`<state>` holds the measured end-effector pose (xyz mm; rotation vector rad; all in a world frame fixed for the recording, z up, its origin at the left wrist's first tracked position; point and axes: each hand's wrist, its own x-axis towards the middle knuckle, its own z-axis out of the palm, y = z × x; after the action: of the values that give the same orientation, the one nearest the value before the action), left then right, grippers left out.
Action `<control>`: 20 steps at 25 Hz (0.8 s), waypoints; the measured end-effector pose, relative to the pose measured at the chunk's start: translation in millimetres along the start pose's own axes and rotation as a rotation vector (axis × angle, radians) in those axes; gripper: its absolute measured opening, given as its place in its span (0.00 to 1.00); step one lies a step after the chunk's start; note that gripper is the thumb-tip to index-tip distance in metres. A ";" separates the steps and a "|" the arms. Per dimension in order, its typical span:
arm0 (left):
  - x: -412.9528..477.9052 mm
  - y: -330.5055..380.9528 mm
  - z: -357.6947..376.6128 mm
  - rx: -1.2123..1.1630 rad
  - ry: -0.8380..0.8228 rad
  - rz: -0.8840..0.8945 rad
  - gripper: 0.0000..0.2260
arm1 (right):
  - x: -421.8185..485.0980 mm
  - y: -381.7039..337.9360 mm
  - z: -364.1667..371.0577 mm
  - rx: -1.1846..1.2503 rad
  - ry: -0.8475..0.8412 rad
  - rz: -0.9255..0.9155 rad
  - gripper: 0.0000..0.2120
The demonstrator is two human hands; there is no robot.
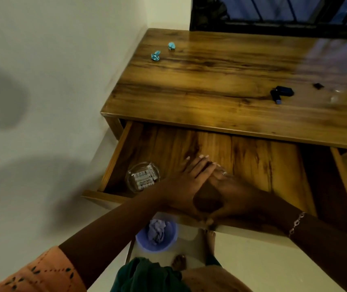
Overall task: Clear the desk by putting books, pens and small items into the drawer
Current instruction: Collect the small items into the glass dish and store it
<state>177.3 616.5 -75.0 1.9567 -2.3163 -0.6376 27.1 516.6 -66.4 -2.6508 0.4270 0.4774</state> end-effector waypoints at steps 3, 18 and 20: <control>-2.8 5.6 0.5 0.055 -0.012 0.017 0.58 | -8.1 -5.0 3.9 -0.067 0.040 -0.016 0.55; 43.8 -26.1 -33.5 0.335 0.141 -0.177 0.54 | 21.1 29.3 -30.4 -0.326 0.405 0.147 0.60; 56.1 -31.2 -42.7 0.357 0.169 -0.181 0.52 | 31.6 40.3 -38.8 -0.293 0.389 0.189 0.61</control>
<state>207.6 547.4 -59.2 2.2825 -2.2915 -0.0571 50.9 457.4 -59.1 -3.0089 0.7831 0.0746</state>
